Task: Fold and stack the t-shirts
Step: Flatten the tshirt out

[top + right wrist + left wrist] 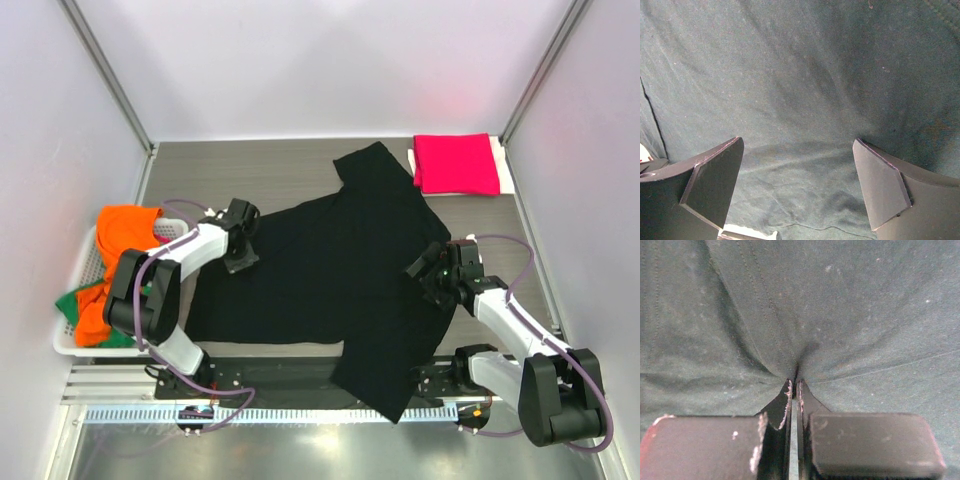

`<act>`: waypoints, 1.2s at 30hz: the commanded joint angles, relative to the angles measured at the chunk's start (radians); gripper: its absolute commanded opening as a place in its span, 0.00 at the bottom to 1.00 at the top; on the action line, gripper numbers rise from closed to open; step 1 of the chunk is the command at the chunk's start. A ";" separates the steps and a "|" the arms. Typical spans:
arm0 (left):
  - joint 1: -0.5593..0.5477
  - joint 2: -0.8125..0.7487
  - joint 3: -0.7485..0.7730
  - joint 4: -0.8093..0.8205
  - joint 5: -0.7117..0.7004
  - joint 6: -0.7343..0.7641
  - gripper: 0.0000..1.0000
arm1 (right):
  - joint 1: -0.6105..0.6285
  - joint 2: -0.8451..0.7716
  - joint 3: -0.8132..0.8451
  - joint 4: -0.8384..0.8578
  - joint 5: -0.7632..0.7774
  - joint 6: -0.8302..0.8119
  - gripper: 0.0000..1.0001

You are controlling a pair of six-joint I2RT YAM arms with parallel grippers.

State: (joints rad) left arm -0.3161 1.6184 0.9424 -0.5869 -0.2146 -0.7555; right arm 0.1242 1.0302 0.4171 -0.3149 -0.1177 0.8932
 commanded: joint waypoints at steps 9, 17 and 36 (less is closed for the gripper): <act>0.000 -0.072 0.136 -0.126 -0.089 0.028 0.06 | -0.006 0.034 -0.023 -0.093 0.062 -0.040 0.98; 0.002 -0.055 0.142 -0.129 -0.091 0.031 0.10 | -0.006 0.036 -0.023 -0.092 0.061 -0.045 0.98; 0.047 0.004 0.264 -0.117 -0.103 0.097 0.00 | -0.006 0.039 -0.021 -0.089 0.052 -0.048 0.97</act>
State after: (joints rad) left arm -0.3050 1.5978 1.0988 -0.7242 -0.2878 -0.7017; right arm 0.1242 1.0348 0.4191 -0.3153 -0.1200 0.8879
